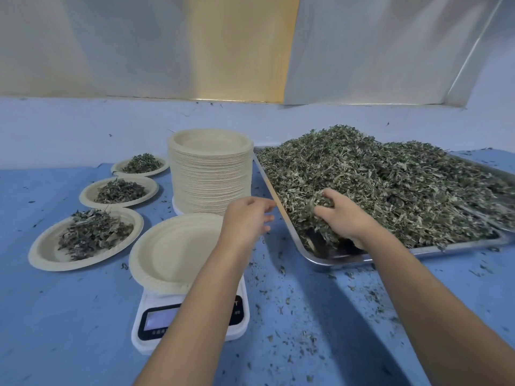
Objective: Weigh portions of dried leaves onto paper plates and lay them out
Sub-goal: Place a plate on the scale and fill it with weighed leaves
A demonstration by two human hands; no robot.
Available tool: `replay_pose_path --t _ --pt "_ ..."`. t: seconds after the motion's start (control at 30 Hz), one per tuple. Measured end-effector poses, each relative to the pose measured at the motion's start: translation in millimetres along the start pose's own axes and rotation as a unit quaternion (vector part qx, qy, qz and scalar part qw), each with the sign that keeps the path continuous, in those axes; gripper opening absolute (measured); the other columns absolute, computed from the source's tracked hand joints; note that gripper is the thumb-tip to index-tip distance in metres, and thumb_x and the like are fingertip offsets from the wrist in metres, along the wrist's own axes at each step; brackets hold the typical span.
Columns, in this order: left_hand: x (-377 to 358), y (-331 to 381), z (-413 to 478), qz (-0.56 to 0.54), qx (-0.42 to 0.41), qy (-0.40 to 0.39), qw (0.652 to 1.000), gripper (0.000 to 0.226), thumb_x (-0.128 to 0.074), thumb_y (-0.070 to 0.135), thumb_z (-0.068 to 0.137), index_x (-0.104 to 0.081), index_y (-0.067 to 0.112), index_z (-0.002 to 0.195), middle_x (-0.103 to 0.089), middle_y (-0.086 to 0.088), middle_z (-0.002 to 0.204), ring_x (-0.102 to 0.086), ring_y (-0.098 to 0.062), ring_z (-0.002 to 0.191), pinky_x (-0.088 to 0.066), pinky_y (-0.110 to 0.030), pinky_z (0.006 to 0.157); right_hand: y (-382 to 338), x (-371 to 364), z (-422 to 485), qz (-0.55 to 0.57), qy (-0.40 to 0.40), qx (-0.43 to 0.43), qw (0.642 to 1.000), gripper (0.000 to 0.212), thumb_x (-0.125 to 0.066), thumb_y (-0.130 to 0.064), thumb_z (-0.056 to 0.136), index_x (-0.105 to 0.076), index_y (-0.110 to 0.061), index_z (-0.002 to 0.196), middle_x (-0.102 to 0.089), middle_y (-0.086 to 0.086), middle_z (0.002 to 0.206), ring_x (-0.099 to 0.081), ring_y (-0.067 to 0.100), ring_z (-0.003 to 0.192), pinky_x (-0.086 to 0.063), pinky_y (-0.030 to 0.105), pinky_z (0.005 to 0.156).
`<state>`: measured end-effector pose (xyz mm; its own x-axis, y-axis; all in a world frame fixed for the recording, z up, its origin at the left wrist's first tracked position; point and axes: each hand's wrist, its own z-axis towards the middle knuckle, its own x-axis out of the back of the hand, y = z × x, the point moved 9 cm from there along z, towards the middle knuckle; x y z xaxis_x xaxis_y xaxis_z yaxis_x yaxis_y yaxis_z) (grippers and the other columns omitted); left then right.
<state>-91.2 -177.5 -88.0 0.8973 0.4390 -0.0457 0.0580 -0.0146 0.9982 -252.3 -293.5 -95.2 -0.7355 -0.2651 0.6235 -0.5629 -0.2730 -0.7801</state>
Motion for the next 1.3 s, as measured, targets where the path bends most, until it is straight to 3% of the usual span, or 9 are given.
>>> replay_pose_path --t 0.3,0.4,0.5,0.63,0.77,0.9,1.03,1.13,1.3 --pt "34.2 5.8 -0.8 -0.188 0.038 0.066 0.979 0.015 -0.047 0.013 0.094 -0.06 0.007 0.091 -0.063 -0.008 0.095 -0.06 -0.021 0.086 -0.051 -0.028 0.071 -95.9 -25.6 -11.5 0.196 -0.01 0.094 0.976 0.018 -0.052 -0.02 0.094 -0.059 -0.028 0.109 -0.063 -0.004 0.116 -0.055 0.018 0.109 -0.043 0.033 0.092" --pt "56.8 3.5 0.4 -0.234 0.059 0.081 0.967 0.021 -0.044 0.025 0.096 -0.056 0.01 0.087 -0.059 -0.005 0.086 -0.057 -0.02 0.08 -0.047 -0.029 0.07 -138.7 -56.0 -25.5 0.193 -0.05 0.152 0.968 0.022 -0.053 -0.02 0.093 -0.054 -0.034 0.109 -0.061 -0.015 0.115 -0.056 -0.001 0.102 -0.042 0.019 0.087" --pt "81.0 0.7 0.2 -0.267 0.078 0.084 0.957 0.032 -0.043 0.038 0.096 -0.057 0.009 0.1 -0.059 -0.005 0.079 -0.055 -0.02 0.07 -0.047 -0.032 0.068 -162.8 -92.1 -38.5 0.176 -0.094 0.167 0.966 0.028 -0.055 -0.016 0.091 -0.056 -0.016 0.119 -0.062 0.006 0.122 -0.06 0.011 0.101 -0.05 0.032 0.089" --pt "100.4 -2.9 -2.2 -0.297 0.087 0.044 0.95 0.051 -0.038 0.047 0.096 -0.056 0.01 0.126 -0.066 -0.016 0.111 -0.063 -0.029 0.096 -0.051 -0.038 0.081 -182.7 -133.3 -56.7 0.132 -0.142 0.209 0.958 0.021 -0.056 -0.007 0.088 -0.059 -0.01 0.108 -0.066 0.01 0.101 -0.06 0.012 0.085 -0.05 0.033 0.077" --pt "112.4 -12.3 -2.9 -0.271 0.104 0.061 0.955 0.039 -0.044 0.053 0.091 -0.066 0.021 0.084 -0.068 -0.004 0.075 -0.066 -0.021 0.072 -0.053 -0.03 0.061 -188.3 -155.1 -61.3 0.053 -0.141 0.253 0.956 0.036 -0.057 -0.004 0.084 -0.058 -0.022 0.116 -0.061 -0.001 0.105 -0.057 0.011 0.089 -0.046 0.023 0.072" --pt "111.5 -17.7 -0.5 -0.208 0.119 0.074 0.968 0.042 -0.058 0.06 0.078 -0.069 0.02 0.083 -0.072 -0.004 0.084 -0.068 -0.022 0.085 -0.053 -0.036 0.079 -178.9 -162.0 -55.6 -0.025 -0.109 0.244 0.963 0.048 -0.062 -0.016 0.085 -0.047 -0.03 0.129 -0.046 0.006 0.113 -0.049 0.017 0.094 -0.041 0.016 0.068" --pt "115.3 -20.9 3.8 -0.144 0.099 0.114 0.978 0.048 -0.059 0.054 0.081 -0.065 0.018 0.111 -0.069 -0.004 0.101 -0.066 -0.022 0.094 -0.052 -0.04 0.089 -174.4 -164.6 -59.0 -0.052 -0.109 0.244 0.962 0.051 -0.061 -0.02 0.089 -0.04 -0.025 0.135 -0.041 0.004 0.108 -0.047 0.018 0.094 -0.044 0.019 0.072" --pt "120.6 -23.6 4.8 -0.161 0.09 0.144 0.972 0.038 -0.054 0.048 0.089 -0.064 0.016 0.108 -0.07 -0.005 0.092 -0.067 -0.021 0.085 -0.054 -0.036 0.081 -174.0 -163.7 -61.0 -0.02 -0.118 0.246 0.962 0.051 -0.062 -0.017 0.088 -0.036 -0.022 0.131 -0.043 0.005 0.121 -0.049 0.02 0.106 -0.044 0.027 0.084" --pt "126.9 -22.8 4.7 -0.157 0.077 0.166 0.97 0.027 -0.051 0.032 0.095 -0.065 0.014 0.109 -0.069 -0.007 0.096 -0.066 -0.023 0.09 -0.053 -0.04 0.088 -175.7 -158.3 -63.4 0.013 -0.118 0.25 0.961 0.04 -0.06 -0.013 0.087 -0.038 -0.02 0.12 -0.043 0.005 0.122 -0.048 0.017 0.103 -0.041 0.017 0.074"
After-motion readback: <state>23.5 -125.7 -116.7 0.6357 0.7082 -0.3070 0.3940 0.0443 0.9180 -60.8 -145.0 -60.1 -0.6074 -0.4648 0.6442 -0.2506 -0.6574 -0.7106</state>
